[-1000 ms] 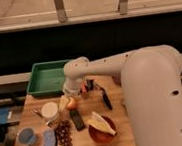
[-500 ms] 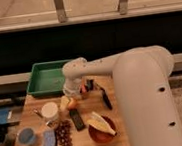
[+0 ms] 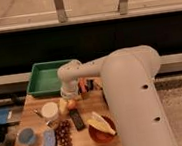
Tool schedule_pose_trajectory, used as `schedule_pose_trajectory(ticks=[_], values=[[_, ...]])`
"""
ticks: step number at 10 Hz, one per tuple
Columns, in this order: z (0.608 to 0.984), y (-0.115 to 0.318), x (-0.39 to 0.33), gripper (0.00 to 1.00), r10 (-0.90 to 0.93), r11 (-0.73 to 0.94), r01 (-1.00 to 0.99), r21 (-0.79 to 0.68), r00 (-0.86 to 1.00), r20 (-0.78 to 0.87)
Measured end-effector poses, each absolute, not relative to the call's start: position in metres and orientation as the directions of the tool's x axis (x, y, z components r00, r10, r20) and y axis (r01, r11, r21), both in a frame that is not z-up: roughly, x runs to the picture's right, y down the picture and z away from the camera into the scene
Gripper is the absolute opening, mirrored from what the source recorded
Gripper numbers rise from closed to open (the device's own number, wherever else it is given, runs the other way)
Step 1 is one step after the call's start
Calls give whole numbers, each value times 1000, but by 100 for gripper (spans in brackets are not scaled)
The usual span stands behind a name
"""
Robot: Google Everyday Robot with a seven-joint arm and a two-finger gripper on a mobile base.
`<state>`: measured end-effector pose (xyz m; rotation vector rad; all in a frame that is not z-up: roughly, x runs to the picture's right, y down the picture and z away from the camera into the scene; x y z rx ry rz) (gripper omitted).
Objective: Place apple in table surface
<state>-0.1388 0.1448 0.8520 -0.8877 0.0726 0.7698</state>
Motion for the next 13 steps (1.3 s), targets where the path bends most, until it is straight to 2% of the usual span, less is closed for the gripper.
schedule_pose_trajectory(ticks=[2,3,10,13], values=[[855,150,-142,76,565,381,-635,-672,735,-374],[857,152,-141,72,563,375,-639,-671,733,-382],[858,154,-131,3,580,365,-661,-656,712,-395],[853,146,-123,0,598,360,-679,-640,694,-400]])
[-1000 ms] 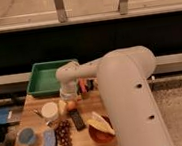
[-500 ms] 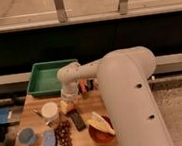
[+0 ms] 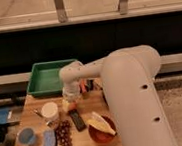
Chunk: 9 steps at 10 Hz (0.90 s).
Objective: Place apple in table surface
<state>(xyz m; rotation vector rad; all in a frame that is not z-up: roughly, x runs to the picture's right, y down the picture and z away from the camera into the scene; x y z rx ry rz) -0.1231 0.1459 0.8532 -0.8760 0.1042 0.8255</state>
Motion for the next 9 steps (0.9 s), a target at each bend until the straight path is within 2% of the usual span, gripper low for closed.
schedule_pose_trajectory(ticks=[2,9], values=[[838,130,-113,0,620,361,-695,-621,677,-397],[739,41,-77,0,717,432,-756,-492,619,-320]])
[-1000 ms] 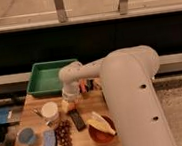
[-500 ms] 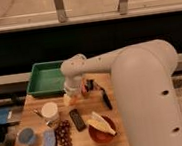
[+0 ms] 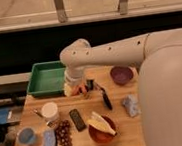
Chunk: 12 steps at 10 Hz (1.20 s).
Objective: Place apple in table surface
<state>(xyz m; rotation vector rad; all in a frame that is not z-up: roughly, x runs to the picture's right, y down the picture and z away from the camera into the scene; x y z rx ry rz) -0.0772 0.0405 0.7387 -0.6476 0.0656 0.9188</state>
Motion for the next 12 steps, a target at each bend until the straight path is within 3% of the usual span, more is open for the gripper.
schedule_pose_trajectory(ticks=[5,12], values=[[718,-24,-60,0,777,456,-777,-434,585,-231],[720,-25,-52,0,797,437,-788,-434,562,-220]])
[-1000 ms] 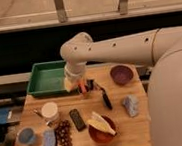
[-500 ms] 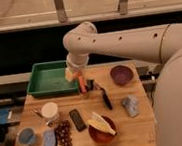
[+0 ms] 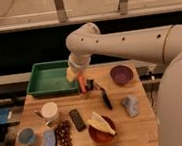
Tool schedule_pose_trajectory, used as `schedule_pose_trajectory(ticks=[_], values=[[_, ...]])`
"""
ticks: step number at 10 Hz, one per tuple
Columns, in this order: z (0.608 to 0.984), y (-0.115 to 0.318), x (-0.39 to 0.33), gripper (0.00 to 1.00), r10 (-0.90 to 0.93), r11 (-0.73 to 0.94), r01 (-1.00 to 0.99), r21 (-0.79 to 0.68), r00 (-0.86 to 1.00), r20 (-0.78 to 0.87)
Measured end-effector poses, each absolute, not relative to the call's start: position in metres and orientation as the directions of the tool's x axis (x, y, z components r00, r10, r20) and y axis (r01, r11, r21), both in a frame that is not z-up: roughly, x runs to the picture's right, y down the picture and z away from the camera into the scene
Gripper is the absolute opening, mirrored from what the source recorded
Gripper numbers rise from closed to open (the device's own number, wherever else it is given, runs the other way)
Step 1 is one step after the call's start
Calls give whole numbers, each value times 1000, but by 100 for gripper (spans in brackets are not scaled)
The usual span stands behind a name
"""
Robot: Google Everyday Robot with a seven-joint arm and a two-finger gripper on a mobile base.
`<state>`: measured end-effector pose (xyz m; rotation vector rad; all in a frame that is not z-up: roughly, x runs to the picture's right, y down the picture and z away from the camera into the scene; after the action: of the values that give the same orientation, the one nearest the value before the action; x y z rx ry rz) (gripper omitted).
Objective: Place apple in table surface
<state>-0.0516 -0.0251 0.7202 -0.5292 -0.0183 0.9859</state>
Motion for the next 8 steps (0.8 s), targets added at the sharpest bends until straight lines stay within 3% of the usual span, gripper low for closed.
schedule_pose_trajectory(ticks=[5,8], values=[[725,-31,-72,0,793,452,-756,-473,584,-175],[743,-13,-91,0,786,402,-764,-504,570,-237]])
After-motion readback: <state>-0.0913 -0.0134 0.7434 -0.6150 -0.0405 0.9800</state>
